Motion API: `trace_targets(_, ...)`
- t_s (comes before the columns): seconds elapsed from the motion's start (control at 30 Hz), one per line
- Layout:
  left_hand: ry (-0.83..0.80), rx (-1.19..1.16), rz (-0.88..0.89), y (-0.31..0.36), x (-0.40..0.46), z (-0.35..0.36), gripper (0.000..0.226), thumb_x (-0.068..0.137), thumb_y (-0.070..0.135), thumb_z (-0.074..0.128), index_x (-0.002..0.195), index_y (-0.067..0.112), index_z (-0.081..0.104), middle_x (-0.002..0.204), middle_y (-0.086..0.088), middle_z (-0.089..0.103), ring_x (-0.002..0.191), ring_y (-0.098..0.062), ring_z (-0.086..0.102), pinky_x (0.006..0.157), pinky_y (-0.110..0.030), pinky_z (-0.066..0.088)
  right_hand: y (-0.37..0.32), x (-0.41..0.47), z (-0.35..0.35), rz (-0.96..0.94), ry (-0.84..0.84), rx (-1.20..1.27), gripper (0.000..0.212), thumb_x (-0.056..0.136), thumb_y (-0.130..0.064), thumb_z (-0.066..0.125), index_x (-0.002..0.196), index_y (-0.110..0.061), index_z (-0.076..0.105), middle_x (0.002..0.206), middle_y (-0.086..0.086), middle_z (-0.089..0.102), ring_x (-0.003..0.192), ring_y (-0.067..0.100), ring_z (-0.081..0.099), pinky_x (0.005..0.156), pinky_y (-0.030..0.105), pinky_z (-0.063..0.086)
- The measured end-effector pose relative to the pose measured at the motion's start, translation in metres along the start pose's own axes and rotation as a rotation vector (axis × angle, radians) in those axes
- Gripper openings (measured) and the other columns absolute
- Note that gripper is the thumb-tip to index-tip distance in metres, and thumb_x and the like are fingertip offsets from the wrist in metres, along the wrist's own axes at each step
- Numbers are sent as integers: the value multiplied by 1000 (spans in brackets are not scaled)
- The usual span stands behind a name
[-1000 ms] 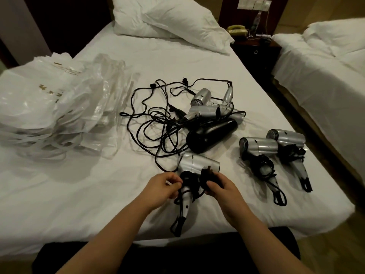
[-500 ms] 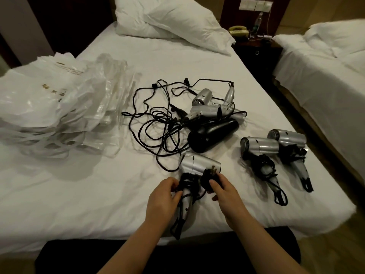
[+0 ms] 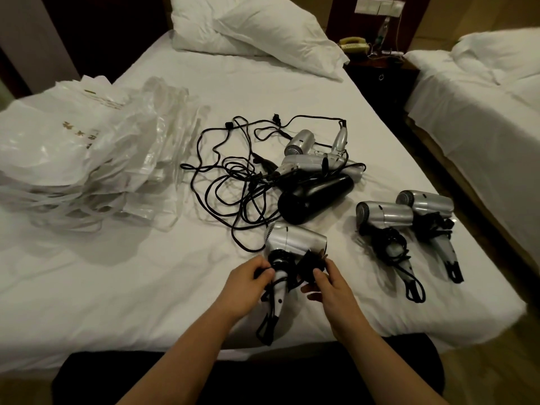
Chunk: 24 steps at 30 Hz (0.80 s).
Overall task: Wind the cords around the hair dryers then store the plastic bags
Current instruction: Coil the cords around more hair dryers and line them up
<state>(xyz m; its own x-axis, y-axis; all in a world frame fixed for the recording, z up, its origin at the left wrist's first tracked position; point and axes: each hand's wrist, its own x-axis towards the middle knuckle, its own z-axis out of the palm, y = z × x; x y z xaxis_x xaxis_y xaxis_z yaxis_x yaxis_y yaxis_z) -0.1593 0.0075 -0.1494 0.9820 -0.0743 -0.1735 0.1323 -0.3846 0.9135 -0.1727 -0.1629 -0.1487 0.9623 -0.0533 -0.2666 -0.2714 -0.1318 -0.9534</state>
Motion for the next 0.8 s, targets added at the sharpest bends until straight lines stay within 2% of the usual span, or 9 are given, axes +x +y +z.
trace_targets(0.1, -112, -2, -54, 14, 10, -9, 19, 86, 22, 67, 73, 20, 52, 71, 5, 55, 70, -11, 53, 65, -22, 41, -5, 2, 1, -62, -37, -88, 31, 100, -15, 40, 129, -23, 45, 94, 2, 63, 66, 6, 59, 68, 18, 49)
trace_targets(0.2, -145, 127, 6, 23, 20, -15, 25, 84, 18, 70, 71, 22, 48, 70, 8, 53, 65, -5, 49, 61, -15, 39, -16, 5, 3, -127, -75, -234, 35, 99, -17, 44, 130, -32, 43, 91, -4, 59, 66, 0, 58, 69, 12, 46)
trace_targets(0.3, -92, 317, 75, 25, 25, -17, 32, 85, 17, 67, 66, 24, 42, 65, 9, 49, 59, -2, 44, 53, -12, 34, -24, 4, 6, -258, -160, -422, 39, 97, -15, 46, 115, -49, 40, 99, -16, 57, 75, -6, 56, 70, 6, 40)
trace_targets(0.37, -67, 358, 58, 24, 25, -15, 31, 84, 16, 66, 65, 22, 43, 65, 8, 49, 60, -4, 44, 52, -15, 32, -24, 5, 9, -361, -193, -613, 39, 98, -20, 46, 129, -43, 42, 119, -11, 56, 90, -1, 54, 78, 11, 39)
trace_targets(0.43, -93, 198, -56, 25, 25, -16, 23, 84, 11, 63, 66, 18, 49, 65, 3, 51, 62, -9, 47, 57, -18, 35, -25, 7, 10, -407, -207, -850, 45, 99, -28, 42, 143, -33, 31, 132, -1, 48, 108, 15, 51, 85, 22, 41)
trace_targets(0.5, -170, -149, -239, 31, 25, -23, 20, 86, 8, 55, 67, 13, 55, 62, -1, 51, 63, -13, 48, 65, -23, 42, -28, 9, 9, -440, -192, -1017, 49, 100, -33, 38, 146, -36, 23, 129, 3, 45, 109, 21, 51, 85, 28, 44)
trace_targets(0.57, -247, -392, -370, 35, 25, -31, 23, 91, 19, 55, 69, 15, 58, 58, 1, 49, 60, -11, 49, 67, -26, 45, -31, 9, 7, -473, -176, -1082, 50, 100, -35, 37, 147, -38, 20, 127, 4, 45, 105, 23, 53, 82, 30, 45)
trace_targets(0.63, -281, -418, -388, 34, 25, -34, 23, 92, 25, 57, 70, 16, 60, 57, 3, 49, 58, -8, 51, 65, -25, 44, -31, 10, 6, -495, -202, -1136, 51, 100, -36, 36, 147, -38, 17, 126, 5, 44, 103, 23, 52, 77, 27, 41)
trace_targets(0.8, -254, -205, -278, 25, 24, -31, 12, 87, 1, 60, 79, 10, 60, 74, -4, 60, 74, -15, 56, 72, -27, 42, -25, 8, 14, -453, -300, -1197, 52, 100, -38, 36, 148, -39, 16, 129, 8, 42, 109, 24, 50, 81, 27, 39)
